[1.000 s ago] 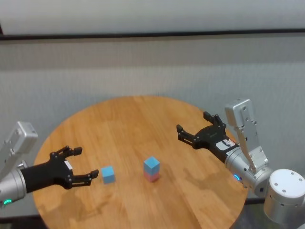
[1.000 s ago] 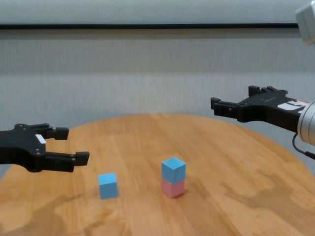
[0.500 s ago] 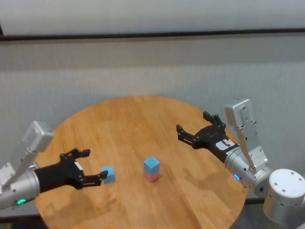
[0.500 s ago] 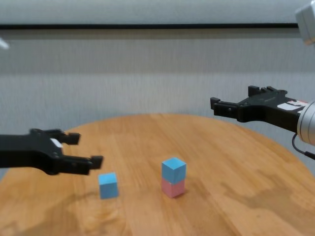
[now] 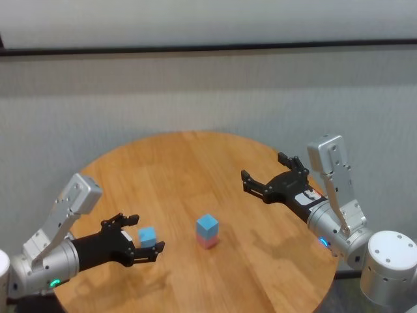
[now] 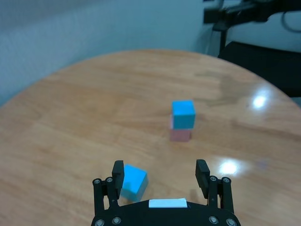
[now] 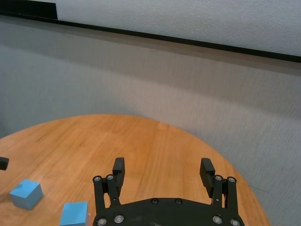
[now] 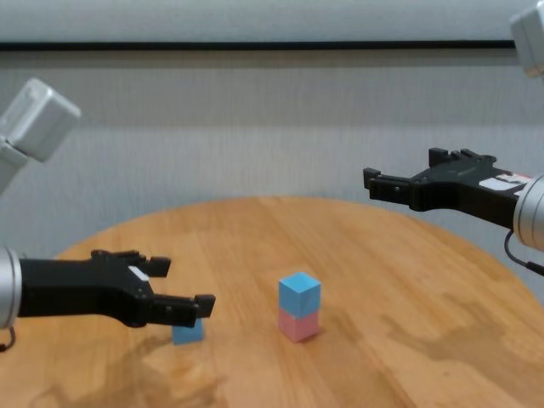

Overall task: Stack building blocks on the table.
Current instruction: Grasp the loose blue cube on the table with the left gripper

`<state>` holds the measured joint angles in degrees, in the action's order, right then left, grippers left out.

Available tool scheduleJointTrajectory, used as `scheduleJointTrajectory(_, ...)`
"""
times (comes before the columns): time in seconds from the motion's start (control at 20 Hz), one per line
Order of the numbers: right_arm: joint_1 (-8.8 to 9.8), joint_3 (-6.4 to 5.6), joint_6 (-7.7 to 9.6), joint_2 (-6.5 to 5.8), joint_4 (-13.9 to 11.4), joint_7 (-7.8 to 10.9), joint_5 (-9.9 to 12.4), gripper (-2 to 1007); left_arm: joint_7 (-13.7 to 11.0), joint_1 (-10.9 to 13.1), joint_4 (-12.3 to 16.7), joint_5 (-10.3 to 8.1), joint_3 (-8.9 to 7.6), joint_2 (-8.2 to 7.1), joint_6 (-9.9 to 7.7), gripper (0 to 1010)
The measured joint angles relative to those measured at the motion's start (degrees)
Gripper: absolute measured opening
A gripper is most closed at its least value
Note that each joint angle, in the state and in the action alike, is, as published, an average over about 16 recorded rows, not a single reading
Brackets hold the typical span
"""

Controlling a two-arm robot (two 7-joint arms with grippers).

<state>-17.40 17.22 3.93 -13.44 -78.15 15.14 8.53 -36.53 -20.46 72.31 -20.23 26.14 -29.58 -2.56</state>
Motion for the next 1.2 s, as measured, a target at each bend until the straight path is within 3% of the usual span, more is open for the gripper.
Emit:
scheduleJointTrajectory(0.55,0.0,0.0,0.0,0.0,0.0,0.0,0.0,1005,2.12,-2.66,-7.43,1.21,1.02,3.37,0.87,1000)
scheduleJointTrajectory(1.2,0.0,0.0,0.0,0.0,0.0,0.0,0.0,1005,2.4,-3.87,-10.33,2.08,1.51,5.47,0.84,1000)
